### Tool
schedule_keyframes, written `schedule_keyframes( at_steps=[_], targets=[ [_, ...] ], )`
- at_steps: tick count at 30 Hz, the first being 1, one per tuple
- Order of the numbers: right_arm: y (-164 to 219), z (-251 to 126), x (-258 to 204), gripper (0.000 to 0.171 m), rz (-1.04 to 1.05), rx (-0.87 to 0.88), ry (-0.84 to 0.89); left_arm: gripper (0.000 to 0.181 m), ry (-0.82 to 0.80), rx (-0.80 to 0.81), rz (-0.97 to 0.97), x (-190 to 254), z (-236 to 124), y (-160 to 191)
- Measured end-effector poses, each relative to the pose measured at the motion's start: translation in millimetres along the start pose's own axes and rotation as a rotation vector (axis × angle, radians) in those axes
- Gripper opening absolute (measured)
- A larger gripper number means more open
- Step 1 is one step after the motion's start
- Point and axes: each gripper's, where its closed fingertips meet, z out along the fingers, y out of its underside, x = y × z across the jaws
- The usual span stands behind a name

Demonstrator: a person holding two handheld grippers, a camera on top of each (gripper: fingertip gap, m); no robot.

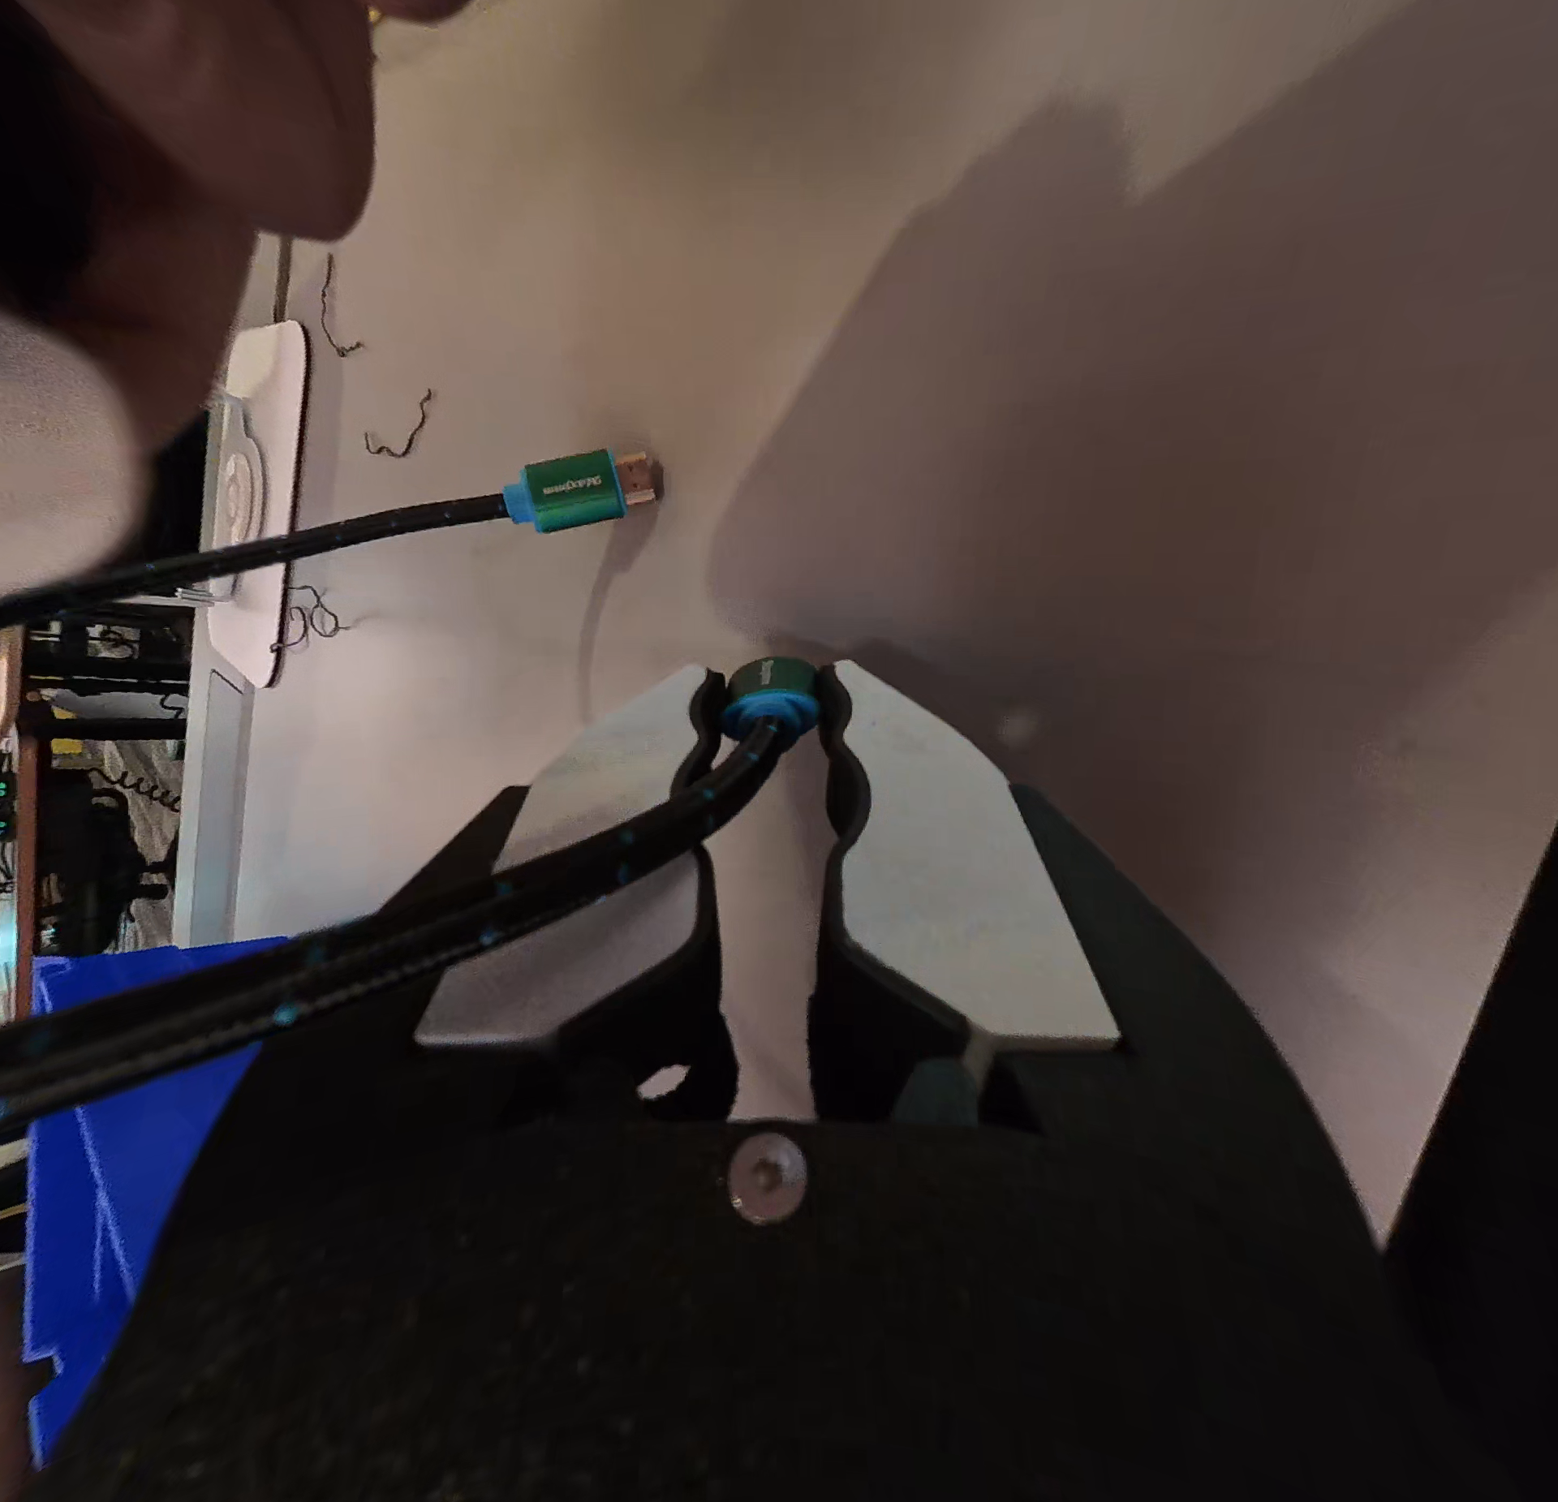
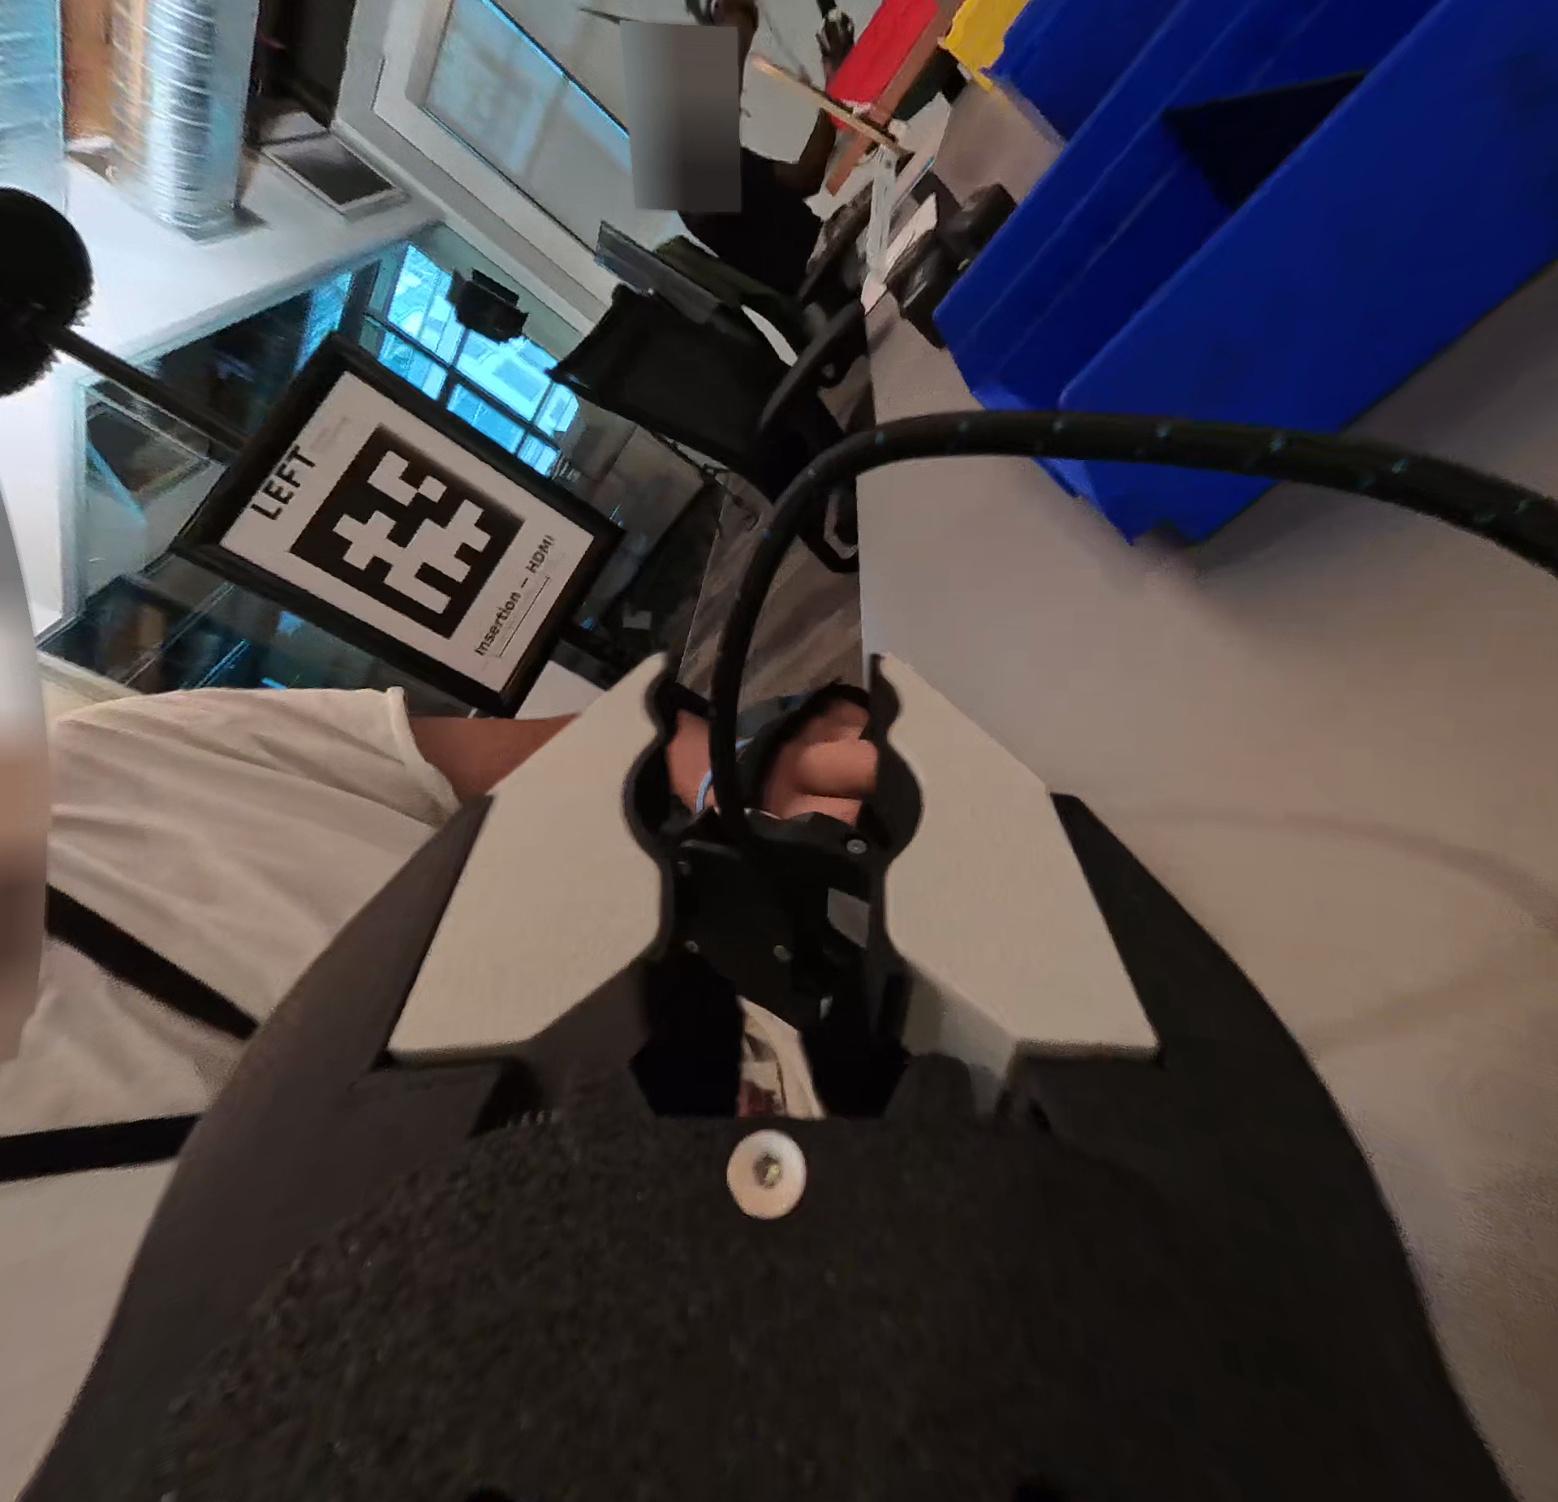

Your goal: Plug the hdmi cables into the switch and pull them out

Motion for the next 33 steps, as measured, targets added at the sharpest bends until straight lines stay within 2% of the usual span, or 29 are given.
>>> schedule_keyframes(
  at_steps=[1, 2, 4, 6, 9, 14, 17, 19, 24, 27, 30, 33],
  targets=[
    [0.4, 0.8, -5.0, 0.013, -0.011, 0.0, -0.039, 0.021, 0.006, -0.001, -0.01, 1.0, -0.1, 0.6],
    [-2.9, 0.0, -7.2, 0.007, -0.017, 0.027, -0.051, 0.021, 0.004, 0.008, -0.024, -0.1, -0.8, 0.8],
    [-3.9, -2.8, -8.9, 0.007, -0.051, 0.024, -0.047, 0.022, 0.02, 0.071, -0.048, 1.2, -4.6, -3.5],
    [-8.3, -9.4, -8.1, 0.006, -0.102, 0.024, 0.008, 0.034, -0.014, 0.122, -0.075, -3.9, -9.8, -6.4],
    [-15.8, -26.1, -16.9, 0.006, -0.19, 0.005, 0.07, 0.042, 0.008, 0.22, -0.214, -11.2, -18.7, -14.4],
    [-27.7, -70.1, -37.7, 0.006, -0.369, -0.037, 0.272, 0.049, 0.242, 0.552, -0.578, -28.0, -45.7, -40.2],
    [-31.4, -98.7, -45.7, 0.006, -0.449, -0.054, 0.414, 0.044, 0.285, 0.749, -0.742, -54.2, -66.5, -44.7],
    [-38.0, -118.8, -54.6, 0.006, -0.487, -0.019, 0.471, 0.045, 0.299, 0.765, -0.815, -63.5, -66.9, -37.0],
    [-57.0, -205.1, -56.8, 0.005, -0.546, 0.081, 0.792, 0.046, 0.309, 0.703, -0.878, -67.2, -54.5, -21.9],
    [-62.2, -261.1, -63.9, 0.005, -0.55, 0.159, 0.976, 0.046, 0.339, 0.681, -0.879, -61.2, -50.9, -23.2],
    [-56.8, -305.5, -60.8, 0.005, -0.542, 0.162, 1.156, 0.046, 0.35, 0.648, -0.845, -52.9, -46.7, -25.9],
    [-51.5, -326.2, -42.2, 0.005, -0.483, 0.181, 1.194, 0.046, 0.348, 0.619, -0.801, -45.8, -43.5, -29.1]
  ],
)
